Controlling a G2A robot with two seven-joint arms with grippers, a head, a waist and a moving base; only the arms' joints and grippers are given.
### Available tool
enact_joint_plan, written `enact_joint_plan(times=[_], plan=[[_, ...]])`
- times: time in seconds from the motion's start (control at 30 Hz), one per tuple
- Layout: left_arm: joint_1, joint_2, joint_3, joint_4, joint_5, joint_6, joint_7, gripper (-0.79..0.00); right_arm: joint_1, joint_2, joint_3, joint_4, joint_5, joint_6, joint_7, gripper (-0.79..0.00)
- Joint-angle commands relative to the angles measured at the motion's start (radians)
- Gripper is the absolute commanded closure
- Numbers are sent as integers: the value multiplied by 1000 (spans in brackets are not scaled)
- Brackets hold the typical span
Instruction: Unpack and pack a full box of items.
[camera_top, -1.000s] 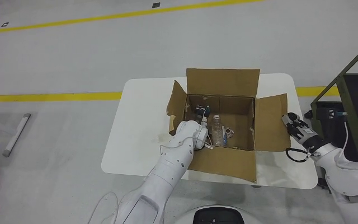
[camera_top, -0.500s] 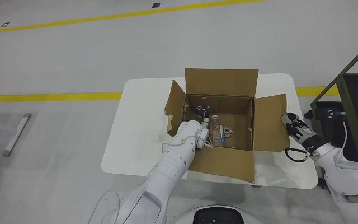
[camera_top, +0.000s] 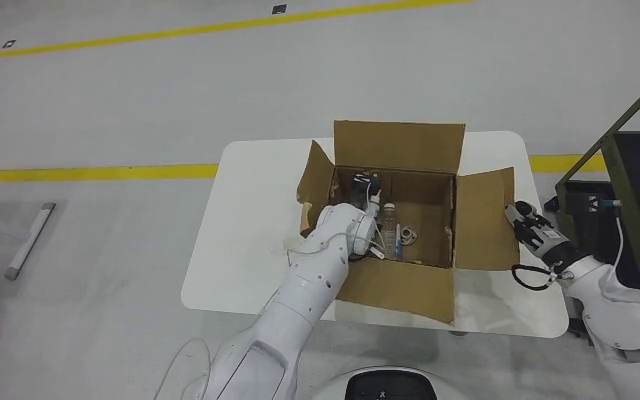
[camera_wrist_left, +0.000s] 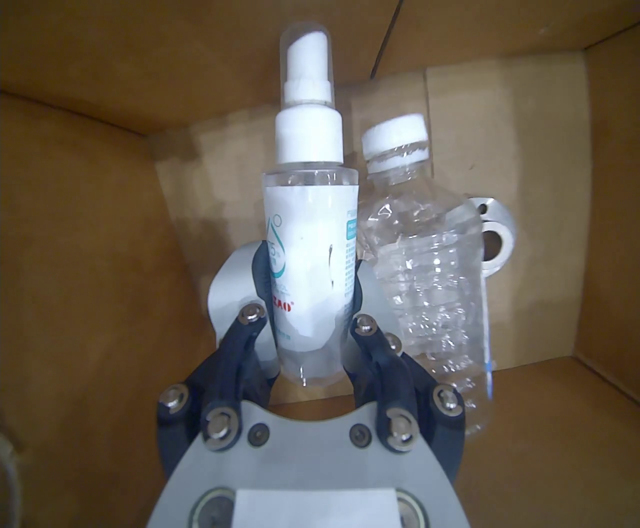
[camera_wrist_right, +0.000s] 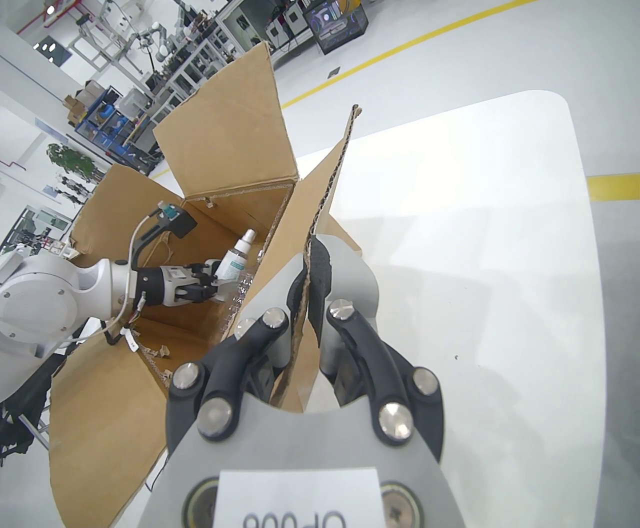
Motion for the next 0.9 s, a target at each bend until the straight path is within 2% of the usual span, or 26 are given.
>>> enact_joint_plan(times=[0.0,0.03,0.13,0.27,0.33,0.4,0.47,0.63,0.87], plan=[[16,10,-19,-65,3,3,-28,0,6,1,6,5,-1,-5,7,0],[25,15,-30,-106,7,3,-43,0,10,2,8,7,-3,-9,12,-9],[66,34,-64,-241,32,7,-90,0,23,5,15,18,-9,-35,29,-151],[138,59,-112,-431,79,15,-162,0,44,9,25,38,-17,-60,49,-148],[174,71,-137,-518,98,7,-195,0,54,11,26,47,-18,-75,59,-12],[203,80,-162,-598,112,-3,-224,0,63,15,25,52,-34,-126,81,0],[226,88,-181,-663,130,-9,-238,0,73,17,32,68,-29,-133,79,0],[256,94,-205,-767,124,-6,-260,0,97,22,37,88,-33,-163,99,0],[256,101,-246,-850,91,-15,-296,0,132,28,31,118,-37,-202,114,0]])
